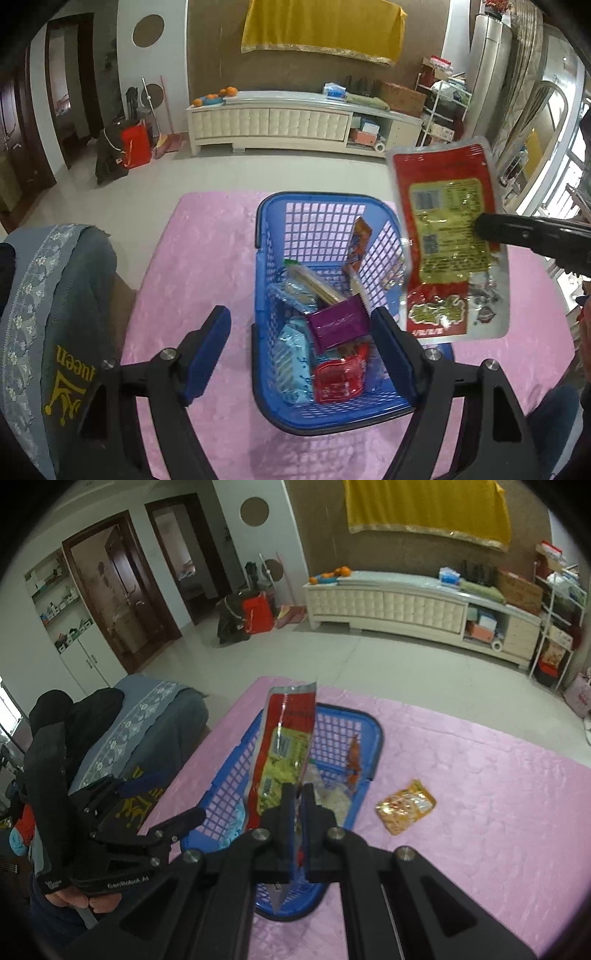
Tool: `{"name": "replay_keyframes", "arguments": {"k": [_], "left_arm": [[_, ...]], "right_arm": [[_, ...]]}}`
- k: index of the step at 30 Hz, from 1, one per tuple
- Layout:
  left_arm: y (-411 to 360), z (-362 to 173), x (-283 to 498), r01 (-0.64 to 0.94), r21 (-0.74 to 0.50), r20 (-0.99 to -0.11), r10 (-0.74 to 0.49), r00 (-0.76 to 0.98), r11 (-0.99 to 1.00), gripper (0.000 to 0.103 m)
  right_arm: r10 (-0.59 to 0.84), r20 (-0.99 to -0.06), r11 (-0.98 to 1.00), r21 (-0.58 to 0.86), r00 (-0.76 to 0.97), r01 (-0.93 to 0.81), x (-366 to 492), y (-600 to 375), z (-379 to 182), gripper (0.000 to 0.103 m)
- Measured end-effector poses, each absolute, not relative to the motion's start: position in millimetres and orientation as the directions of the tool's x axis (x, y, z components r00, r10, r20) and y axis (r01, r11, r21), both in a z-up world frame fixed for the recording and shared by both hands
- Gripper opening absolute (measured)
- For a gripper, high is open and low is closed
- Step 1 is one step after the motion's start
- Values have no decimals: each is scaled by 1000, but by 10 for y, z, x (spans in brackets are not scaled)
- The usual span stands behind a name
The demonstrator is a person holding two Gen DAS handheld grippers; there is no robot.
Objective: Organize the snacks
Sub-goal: 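Lower the red sausage bag into the basket and open the right gripper, then move the right gripper to the yellow pouch on the mat and grasp it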
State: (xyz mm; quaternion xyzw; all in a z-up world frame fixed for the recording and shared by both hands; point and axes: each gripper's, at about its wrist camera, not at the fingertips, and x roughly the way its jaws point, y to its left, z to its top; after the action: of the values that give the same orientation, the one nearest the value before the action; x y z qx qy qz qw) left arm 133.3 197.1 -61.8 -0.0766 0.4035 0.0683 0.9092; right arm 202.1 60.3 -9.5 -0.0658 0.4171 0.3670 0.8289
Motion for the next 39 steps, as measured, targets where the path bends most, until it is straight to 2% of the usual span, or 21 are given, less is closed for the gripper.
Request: {"name": "replay_keyframes", "arguments": {"k": [10,22,23,24,25,26,27,34,39], "left_arm": [[2060,-718,1446,-185,-65,-752,74,655,981,76],[2138,-738,1542,-195,-66,-755,79,651,979,76],[2132,-739,1543,-197,-65,-759,80,646,978,76],[2119,-735,1541,-196,-63,-762,80,643,978,76],[2095,-724,1537,-196,-61,-763,81,641,979,76],[2078,-712,1533,-197,-57,-765,84,638,979,76],[2053,-696,1528,-195,-50,-767,87,635,980,76],[1839,-535,1501,-174,-54,-758,73,648,983,76],[1683,-431,1554,-162,-56,-760,64,647,985,76]], "right_arm": [[501,-797,733,185,336,-655,2266,916,-438,6],[472,-825,729,167,311,-664,2518,1127,-654,7],[466,-823,733,155,324,-662,2515,1120,-647,10],[459,-823,740,144,336,-657,2515,1111,-640,22],[449,-821,748,129,354,-651,2505,1091,-619,45],[448,-814,754,120,371,-646,2489,1053,-580,58],[453,-805,755,120,382,-644,2473,1008,-542,77],[459,-778,762,97,429,-640,2361,684,-248,85],[425,-786,790,80,449,-608,2402,392,-157,86]]}}
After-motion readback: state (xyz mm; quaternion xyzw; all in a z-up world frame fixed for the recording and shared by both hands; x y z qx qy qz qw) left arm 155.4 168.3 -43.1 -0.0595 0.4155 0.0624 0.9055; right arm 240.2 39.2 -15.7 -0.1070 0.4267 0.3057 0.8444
